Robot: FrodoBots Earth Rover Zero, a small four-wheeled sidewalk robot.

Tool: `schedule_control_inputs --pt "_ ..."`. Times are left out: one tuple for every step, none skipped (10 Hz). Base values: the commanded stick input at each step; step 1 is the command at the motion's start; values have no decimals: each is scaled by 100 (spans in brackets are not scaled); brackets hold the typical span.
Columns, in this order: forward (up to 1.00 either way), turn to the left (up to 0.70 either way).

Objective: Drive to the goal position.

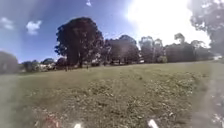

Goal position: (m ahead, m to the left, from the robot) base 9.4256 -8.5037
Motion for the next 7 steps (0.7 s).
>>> schedule_control_inputs --pt "70 0" --pt "70 0" --pt "70 0" --pt "70 0" --pt "70 0" --pt "70 0" --pt "70 0"
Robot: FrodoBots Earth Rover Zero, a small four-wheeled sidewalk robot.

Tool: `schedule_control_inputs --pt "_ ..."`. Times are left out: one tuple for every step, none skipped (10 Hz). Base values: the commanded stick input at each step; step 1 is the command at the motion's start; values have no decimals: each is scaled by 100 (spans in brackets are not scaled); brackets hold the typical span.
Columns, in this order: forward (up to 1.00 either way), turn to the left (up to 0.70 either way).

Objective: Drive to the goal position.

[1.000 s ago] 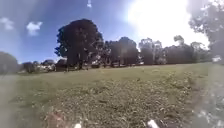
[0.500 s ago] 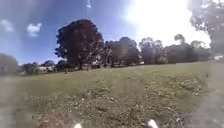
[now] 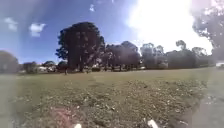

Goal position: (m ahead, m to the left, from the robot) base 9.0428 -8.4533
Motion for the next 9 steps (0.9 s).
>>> schedule_control_inputs --pt "70 0" --pt "70 0" --pt "70 0" --pt "70 0" --pt "70 0" --pt "70 0" --pt "70 0" --pt "70 0" --pt "70 0"
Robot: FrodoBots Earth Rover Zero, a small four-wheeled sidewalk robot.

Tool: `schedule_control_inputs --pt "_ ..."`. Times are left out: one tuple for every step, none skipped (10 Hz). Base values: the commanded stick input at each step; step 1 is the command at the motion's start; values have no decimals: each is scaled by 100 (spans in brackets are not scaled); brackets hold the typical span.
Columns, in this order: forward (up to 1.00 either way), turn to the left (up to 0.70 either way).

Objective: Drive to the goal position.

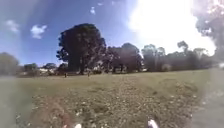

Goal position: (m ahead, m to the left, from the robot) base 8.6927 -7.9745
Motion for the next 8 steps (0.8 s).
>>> schedule_control_inputs --pt "70 0" --pt "70 0" --pt "70 0" --pt "70 0" --pt "70 0" --pt "70 0" --pt "70 0" --pt "70 0"
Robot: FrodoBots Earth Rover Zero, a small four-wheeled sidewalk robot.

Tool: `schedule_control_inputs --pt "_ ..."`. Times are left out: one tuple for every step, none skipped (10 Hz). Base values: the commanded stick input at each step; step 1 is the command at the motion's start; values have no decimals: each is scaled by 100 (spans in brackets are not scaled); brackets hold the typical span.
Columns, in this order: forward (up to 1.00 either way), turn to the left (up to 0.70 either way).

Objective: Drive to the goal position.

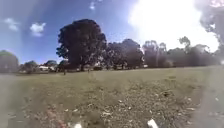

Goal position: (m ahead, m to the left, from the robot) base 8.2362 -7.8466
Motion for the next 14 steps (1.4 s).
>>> schedule_control_inputs --pt "70 0" --pt "70 0" --pt "70 0" --pt "70 0" --pt "70 0" --pt "70 0" --pt "70 0" --pt "70 0" --pt "70 0" --pt "70 0" --pt "70 0" --pt "70 0" --pt "70 0" --pt "70 1"
